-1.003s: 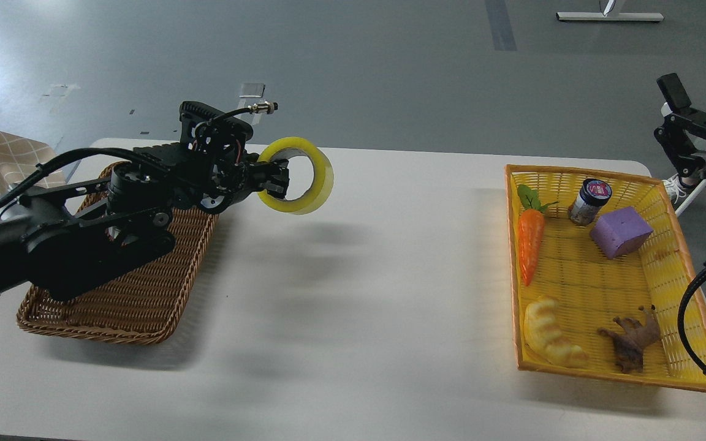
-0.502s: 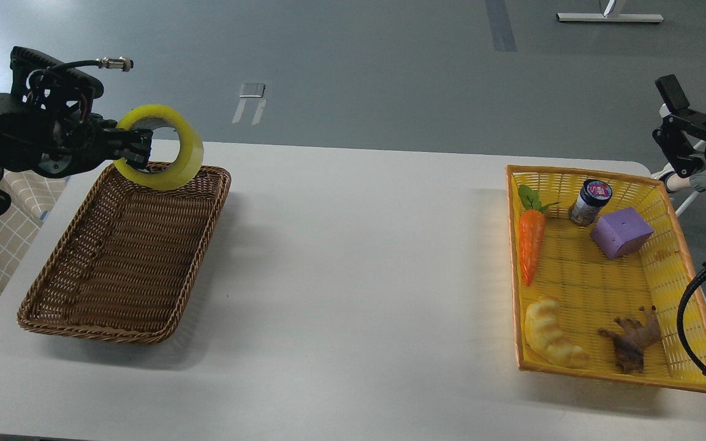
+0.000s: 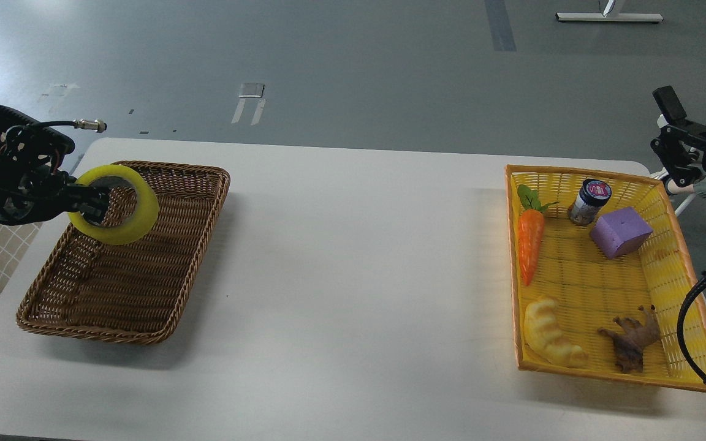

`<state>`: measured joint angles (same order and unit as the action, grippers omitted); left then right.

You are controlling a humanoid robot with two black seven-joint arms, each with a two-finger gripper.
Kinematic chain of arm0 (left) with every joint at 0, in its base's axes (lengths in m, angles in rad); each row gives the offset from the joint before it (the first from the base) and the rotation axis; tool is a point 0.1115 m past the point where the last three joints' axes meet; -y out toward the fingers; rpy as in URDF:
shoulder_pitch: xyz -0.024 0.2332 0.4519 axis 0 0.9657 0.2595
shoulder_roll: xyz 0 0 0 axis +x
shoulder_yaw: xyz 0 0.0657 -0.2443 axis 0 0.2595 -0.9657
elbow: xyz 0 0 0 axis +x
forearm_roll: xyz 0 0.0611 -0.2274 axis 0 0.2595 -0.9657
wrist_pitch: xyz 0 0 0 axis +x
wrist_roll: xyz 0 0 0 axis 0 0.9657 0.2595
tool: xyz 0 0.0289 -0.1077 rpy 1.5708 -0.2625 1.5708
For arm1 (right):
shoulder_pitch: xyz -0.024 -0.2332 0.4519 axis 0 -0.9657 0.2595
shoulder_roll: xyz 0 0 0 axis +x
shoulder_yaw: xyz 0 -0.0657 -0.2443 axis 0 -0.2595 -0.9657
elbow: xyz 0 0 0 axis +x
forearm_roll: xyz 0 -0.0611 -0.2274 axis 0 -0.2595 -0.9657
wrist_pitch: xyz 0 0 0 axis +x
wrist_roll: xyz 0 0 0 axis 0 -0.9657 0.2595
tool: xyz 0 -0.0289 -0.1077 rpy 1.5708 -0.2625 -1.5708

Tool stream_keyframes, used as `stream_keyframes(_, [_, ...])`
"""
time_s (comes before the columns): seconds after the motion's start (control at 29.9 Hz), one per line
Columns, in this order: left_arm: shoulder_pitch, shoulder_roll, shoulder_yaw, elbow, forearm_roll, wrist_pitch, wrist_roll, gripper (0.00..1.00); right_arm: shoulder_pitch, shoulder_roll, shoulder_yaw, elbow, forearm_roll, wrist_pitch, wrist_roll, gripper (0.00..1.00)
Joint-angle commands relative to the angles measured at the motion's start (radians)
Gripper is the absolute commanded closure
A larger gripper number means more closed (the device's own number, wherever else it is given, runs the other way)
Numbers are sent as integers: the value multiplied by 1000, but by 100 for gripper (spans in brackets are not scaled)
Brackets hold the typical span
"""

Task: Place and transfer tape with both arms
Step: 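Carry the tape roll with the left gripper over the wicker basket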

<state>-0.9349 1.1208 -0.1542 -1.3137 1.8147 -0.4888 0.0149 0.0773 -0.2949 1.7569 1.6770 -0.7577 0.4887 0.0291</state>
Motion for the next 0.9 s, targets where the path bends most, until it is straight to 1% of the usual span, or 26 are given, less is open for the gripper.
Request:
stream_keyframes(0.0, [37, -13, 1, 40, 3, 0, -29, 97, -1, 0, 0, 1, 0, 0, 0, 0])
stream_keyframes(0.17, [85, -21, 1, 60, 5, 16, -47, 97, -4, 0, -2, 4, -2, 0, -2, 0])
stream_keyframes(0.27, [113, -32, 1, 62, 5, 41, -53, 97, -4, 0, -2, 7, -3, 0, -17, 0])
stream_keyframes(0.43, [114, -61, 1, 88, 9, 47, -73, 96, -5, 0, -2, 10, -3, 0, -21, 0])
stream_keyframes(0.57, [114, -98, 1, 129, 12, 47, -78, 96, -22, 0, -2, 12, -3, 0, -21, 0])
stream_keyframes(0.7, [114, -127, 1, 152, 32, 49, -99, 96, -40, 0, 0, 12, -3, 0, -21, 0])
stream_keyframes(0.84, [113, -141, 1, 160, 32, 49, -101, 95, -45, 0, 4, 12, -3, 0, -21, 0])
stream_keyframes(0.87, [113, -148, 1, 165, 32, 49, -102, 94, -47, 0, 6, 12, -3, 0, -21, 0])
